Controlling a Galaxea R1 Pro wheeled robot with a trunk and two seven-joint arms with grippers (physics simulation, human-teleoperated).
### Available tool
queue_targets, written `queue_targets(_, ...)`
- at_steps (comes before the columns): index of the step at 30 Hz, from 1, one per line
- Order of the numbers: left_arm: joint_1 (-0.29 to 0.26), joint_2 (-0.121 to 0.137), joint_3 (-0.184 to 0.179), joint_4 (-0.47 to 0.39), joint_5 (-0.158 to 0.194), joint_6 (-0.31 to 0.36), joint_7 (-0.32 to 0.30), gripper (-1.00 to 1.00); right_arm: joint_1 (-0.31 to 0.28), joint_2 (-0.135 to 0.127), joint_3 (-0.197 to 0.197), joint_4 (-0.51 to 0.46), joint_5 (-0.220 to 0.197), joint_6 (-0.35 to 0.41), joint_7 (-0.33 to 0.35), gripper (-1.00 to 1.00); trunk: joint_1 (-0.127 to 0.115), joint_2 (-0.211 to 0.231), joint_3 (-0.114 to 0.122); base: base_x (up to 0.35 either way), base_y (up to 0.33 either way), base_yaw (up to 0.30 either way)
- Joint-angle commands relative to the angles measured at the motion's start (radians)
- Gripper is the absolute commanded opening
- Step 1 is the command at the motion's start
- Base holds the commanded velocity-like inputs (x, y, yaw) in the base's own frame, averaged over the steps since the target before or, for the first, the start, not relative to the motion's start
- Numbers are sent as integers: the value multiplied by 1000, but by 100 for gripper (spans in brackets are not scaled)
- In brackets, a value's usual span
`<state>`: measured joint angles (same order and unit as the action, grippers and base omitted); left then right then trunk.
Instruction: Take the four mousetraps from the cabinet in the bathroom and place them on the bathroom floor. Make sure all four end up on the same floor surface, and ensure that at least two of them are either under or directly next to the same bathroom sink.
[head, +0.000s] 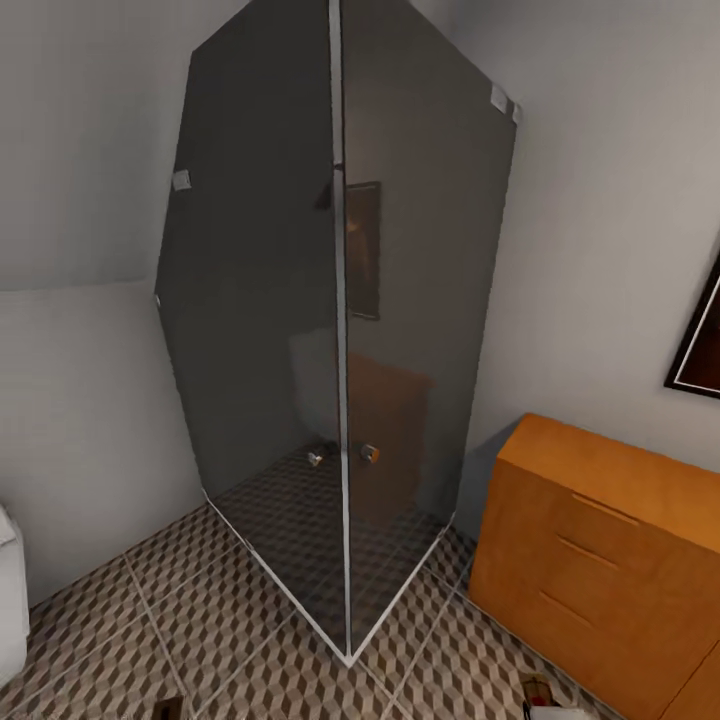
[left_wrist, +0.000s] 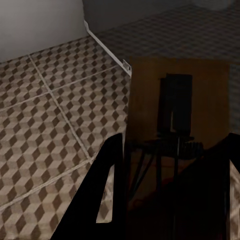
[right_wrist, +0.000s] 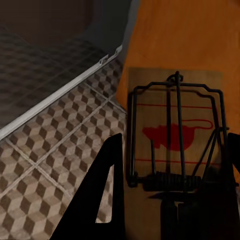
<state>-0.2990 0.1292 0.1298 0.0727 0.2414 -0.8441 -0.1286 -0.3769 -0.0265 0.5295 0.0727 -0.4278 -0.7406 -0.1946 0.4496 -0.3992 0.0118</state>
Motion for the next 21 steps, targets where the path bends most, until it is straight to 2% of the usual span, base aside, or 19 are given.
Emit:
queue_targets(1, -2, 1, 8, 4, 2, -4, -6, -100, 0, 0, 9, 2, -6, -4, 1, -100, 0, -1, 0, 0, 0, 300)
queue_targets(21, -2, 1, 8, 4, 1, -4, -5, -100, 0, 0, 10, 2, -3, -3, 3, -100, 0, -1, 0, 0, 0, 300)
